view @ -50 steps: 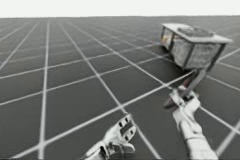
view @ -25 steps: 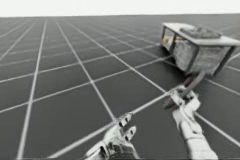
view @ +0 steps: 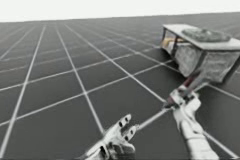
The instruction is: Pick up and drop off the object
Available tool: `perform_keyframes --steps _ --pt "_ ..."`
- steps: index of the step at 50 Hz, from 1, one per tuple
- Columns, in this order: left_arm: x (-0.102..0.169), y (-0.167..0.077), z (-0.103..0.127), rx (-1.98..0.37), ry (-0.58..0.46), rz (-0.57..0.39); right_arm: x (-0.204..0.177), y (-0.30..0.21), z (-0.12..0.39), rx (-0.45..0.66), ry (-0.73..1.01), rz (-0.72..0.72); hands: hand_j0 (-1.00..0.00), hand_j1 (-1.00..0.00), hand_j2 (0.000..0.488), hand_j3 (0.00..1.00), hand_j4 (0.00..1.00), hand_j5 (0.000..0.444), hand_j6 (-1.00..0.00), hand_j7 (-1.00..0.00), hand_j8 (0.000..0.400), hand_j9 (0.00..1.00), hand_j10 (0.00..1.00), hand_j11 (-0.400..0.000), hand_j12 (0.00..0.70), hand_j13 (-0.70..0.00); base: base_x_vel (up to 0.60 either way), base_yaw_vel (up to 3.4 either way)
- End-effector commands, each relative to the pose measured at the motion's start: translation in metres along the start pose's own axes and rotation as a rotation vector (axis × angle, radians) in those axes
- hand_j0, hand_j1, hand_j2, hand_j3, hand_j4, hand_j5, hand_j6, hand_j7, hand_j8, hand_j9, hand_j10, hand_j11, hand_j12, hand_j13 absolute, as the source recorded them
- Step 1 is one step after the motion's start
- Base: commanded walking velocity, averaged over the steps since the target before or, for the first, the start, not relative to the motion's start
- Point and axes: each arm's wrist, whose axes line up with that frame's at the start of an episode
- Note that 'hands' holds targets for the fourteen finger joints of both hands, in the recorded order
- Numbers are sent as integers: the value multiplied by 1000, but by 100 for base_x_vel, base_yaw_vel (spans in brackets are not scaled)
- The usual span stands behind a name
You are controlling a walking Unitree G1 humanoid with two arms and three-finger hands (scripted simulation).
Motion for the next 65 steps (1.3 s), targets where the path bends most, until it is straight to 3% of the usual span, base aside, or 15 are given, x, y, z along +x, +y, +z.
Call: perform_keyframes --steps 1,65 --pt "0 2 -1 -9 -3 -4 -1 3 4 -4 -22 8 0 0 0 1000 1000 0 0 0 0 1000 1000 -400 0 -700 55 9" --pt "0 2 -1 -9 -3 -4 -1 3 4 -4 -22 8 0 0 0 1000 1000 0 0 0 0 1000 1000 -400 0 -700 56 7"
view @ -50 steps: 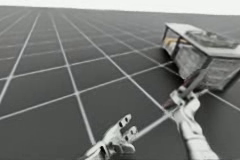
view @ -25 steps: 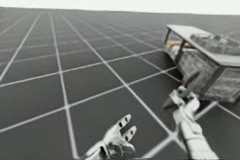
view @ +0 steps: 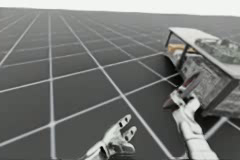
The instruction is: Pick up and drop off the object
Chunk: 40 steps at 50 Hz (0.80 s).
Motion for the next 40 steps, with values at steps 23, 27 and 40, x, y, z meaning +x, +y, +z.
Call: perform_keyframes --steps 23,27,40 --pt "2 -5 2 16 1 -10 2 -3 10 25 -33 0 0 0 0 1000 1000 0 0 0 0 1000 1000 -400 0 -700 57 5" --pt "2 -5 2 16 1 -10 2 -3 10 25 -33 0 0 0 0 1000 1000 0 0 0 0 1000 1000 -400 0 -700 57 6" --pt "2 -5 2 16 1 -10 2 -3 10 25 -33 0 0 0 0 1000 1000 0 0 0 0 1000 1000 -400 0 -700 56 7"
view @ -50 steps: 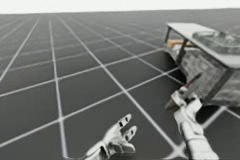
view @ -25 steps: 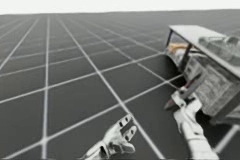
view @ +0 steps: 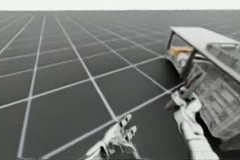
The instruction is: Pick up and drop off the object
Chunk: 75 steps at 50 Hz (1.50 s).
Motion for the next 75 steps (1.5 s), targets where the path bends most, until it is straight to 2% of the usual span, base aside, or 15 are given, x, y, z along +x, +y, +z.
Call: perform_keyframes --steps 1,75 --pt "-2 3 0 -13 -13 -7 -6 12 11 5 -45 40 0 0 0 1000 1000 0 0 0 0 1000 1000 -400 0 -700 57 4" --pt "-2 3 0 -13 -13 -7 -6 12 11 5 -45 40 0 0 0 1000 1000 0 0 0 0 1000 1000 -400 0 -700 56 7"
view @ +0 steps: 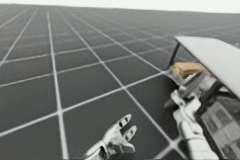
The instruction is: Pick up and drop off the object
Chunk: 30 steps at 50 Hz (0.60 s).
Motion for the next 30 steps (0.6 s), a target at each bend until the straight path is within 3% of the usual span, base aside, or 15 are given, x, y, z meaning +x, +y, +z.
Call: perform_keyframes --steps 1,30 --pt "0 -5 2 21 -4 -6 -1 -1 10 32 -29 14 0 0 0 1000 1000 0 0 0 0 1000 1000 -400 0 -700 57 6" --pt "0 -5 2 21 -4 -6 -1 -1 10 32 -29 14 0 0 0 1000 1000 0 0 0 0 1000 1000 -400 0 -700 55 8"
